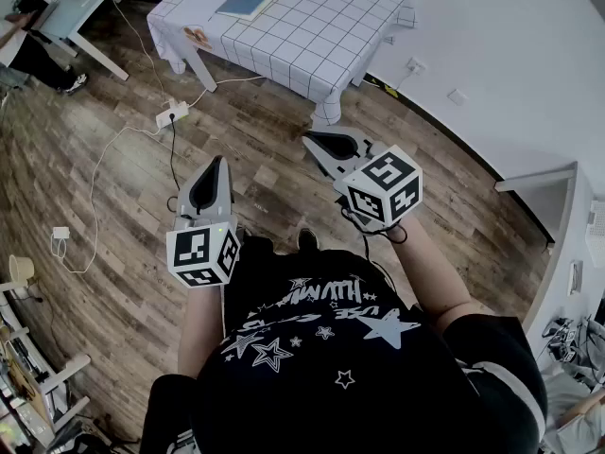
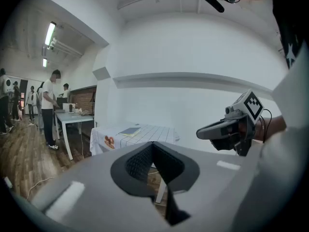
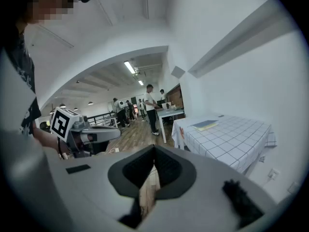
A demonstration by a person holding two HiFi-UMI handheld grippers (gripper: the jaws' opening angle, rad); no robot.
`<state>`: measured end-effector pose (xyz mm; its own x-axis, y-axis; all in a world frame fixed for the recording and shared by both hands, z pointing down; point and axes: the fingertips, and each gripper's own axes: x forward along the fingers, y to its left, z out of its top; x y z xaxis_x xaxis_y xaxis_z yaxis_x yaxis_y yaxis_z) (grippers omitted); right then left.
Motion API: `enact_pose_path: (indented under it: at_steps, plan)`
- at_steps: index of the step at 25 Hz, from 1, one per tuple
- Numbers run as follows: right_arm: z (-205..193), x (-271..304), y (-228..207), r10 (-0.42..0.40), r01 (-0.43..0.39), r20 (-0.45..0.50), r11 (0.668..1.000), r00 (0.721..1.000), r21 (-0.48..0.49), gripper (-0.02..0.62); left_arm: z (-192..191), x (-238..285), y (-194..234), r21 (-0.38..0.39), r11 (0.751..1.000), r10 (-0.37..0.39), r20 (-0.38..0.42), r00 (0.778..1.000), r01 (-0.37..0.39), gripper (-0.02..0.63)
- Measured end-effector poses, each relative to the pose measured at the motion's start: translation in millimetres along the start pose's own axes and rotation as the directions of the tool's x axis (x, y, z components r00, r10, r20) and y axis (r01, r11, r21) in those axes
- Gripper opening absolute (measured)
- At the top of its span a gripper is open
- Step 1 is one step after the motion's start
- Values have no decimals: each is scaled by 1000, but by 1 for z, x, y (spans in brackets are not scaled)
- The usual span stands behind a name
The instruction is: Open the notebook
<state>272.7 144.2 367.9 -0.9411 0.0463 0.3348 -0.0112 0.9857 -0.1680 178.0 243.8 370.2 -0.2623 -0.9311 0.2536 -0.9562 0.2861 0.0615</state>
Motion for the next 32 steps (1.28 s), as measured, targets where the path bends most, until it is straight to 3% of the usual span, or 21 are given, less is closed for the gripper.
enact_pose_path:
  at_steps: [19,24,32]
  plan:
    - [-5,19,-1,-36,36,-7,999,999,29,17,1,7,20,-15,1000,-7,-5,1000,7,9]
    - [4,38,-17,-108,102,31,985,994,141,17,-3,14,53,-47,999,-3,-12,1000,2,9]
    - [23,95,-29,-199,201,-27,965,980,170,17,-1,27,127,-61,998,-4,-25,1000,2,9]
